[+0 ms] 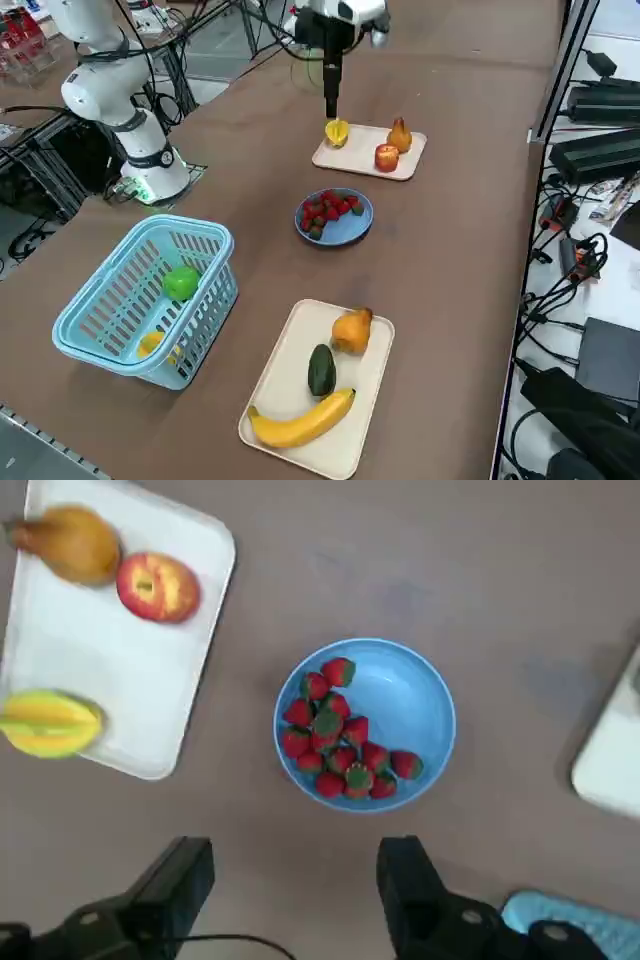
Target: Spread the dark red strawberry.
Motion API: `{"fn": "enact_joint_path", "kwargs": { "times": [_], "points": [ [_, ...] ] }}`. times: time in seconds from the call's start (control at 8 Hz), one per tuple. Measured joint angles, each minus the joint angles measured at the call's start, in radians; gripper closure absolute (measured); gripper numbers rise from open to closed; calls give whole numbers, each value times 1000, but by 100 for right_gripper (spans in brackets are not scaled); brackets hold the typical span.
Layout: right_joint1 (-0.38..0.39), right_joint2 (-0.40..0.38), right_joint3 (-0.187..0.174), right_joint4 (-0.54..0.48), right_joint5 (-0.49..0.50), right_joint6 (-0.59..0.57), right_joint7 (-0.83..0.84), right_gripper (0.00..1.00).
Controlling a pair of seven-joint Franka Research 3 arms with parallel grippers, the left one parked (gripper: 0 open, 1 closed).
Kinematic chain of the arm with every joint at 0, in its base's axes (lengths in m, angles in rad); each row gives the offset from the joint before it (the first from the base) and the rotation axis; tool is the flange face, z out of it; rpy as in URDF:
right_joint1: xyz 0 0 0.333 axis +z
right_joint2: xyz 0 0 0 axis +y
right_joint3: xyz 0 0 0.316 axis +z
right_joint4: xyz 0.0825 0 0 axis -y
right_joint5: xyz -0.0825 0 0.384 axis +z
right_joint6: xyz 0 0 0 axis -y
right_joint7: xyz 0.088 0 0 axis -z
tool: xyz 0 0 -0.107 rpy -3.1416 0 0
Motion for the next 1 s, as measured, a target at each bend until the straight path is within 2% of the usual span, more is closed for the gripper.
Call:
{"fn": "enact_joint_path", "kwargs": {
  "times": [0.5,1.0],
  "points": [
    [0,102,-2,-105,-8,201,-328,0],
    [2,120,-2,-323,-11,525,-420,0]
  ]
}}
